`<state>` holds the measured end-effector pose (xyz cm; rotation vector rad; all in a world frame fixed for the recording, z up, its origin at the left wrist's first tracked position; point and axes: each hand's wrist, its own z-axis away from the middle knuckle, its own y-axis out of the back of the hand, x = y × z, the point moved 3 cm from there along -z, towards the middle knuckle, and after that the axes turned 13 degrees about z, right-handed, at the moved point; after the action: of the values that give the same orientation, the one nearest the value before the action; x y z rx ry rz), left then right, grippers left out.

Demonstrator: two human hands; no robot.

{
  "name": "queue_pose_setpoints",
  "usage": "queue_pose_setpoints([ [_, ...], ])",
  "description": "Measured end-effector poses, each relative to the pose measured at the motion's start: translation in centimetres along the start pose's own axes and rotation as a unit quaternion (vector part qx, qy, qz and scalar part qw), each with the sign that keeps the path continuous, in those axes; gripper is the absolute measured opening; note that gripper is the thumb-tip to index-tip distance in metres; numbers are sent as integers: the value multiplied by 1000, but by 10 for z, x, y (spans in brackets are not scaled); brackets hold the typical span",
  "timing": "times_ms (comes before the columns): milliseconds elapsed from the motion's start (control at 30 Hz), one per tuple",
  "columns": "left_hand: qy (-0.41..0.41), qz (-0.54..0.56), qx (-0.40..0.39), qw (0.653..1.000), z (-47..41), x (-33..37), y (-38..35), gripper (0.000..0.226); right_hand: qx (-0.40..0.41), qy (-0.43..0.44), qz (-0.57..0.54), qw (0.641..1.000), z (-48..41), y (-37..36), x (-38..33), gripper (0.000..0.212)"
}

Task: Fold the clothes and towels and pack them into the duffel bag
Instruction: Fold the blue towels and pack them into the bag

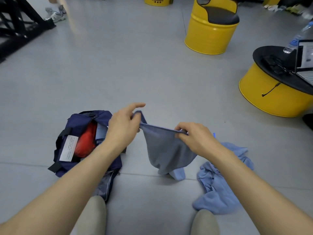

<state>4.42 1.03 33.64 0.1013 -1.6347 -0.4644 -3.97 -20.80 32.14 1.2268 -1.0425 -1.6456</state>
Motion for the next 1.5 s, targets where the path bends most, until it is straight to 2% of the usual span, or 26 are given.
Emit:
queue_pose_setpoints([
  [67, 68, 87, -9, 994, -6, -3, 11, 33, 11, -11, 1, 1000, 0, 5, 11, 6],
  [133, 132, 151, -48, 978, -11, -6, 19, 23, 20, -18, 1, 1000, 0, 10, 22, 6],
  [200, 178, 187, -82, 963, -13, -11, 25, 12, 27, -26, 2, 999, 0, 14, 32, 9],
  [267, 198, 206, -91, 954, -14, -17, 29, 13, 28, -29, -12, 999, -2, 16, 40, 10],
  [333, 184, 194, -106, 958, -15, -21, 30, 17, 29, -29, -15, 999, -2, 17, 45, 11],
  [433, 132, 112, -122, 977, -19, -25, 30, 16, 28, -32, -27, 999, -5, 18, 52, 13],
  [533, 78, 36, -99, 991, -24, -30, 32, 4, 27, -34, -39, 998, -8, 18, 57, 17],
  [633, 25, -39, -53, 998, -25, -30, 32, 10, 31, -37, -41, 998, -8, 18, 59, 20],
  [700, -17, -46, -34, 998, -23, -25, 30, 10, 35, -41, -73, 996, -9, 17, 60, 21],
  [800, -46, -37, -45, 997, -22, -22, 27, 9, 38, -51, -162, 985, -10, 15, 63, 24],
  [967, -83, -103, -46, 990, -21, -26, 27, 13, 45, -66, -203, 976, -13, 11, 76, 27],
  [1033, -90, -129, -36, 987, -22, -30, 28, 10, 48, -65, -173, 982, -14, 8, 80, 23],
  [1200, -83, -196, -16, 977, -32, -47, 36, 14, 77, -37, -1, 996, -23, 13, 71, 22],
  [1333, -97, -244, -23, 965, -72, -35, 45, 17, 190, 12, 69, 979, -48, 37, 56, 26],
  [1500, -143, -214, 14, 966, -132, 23, 63, 20, 298, 39, 99, 949, -74, 104, 44, 28],
])
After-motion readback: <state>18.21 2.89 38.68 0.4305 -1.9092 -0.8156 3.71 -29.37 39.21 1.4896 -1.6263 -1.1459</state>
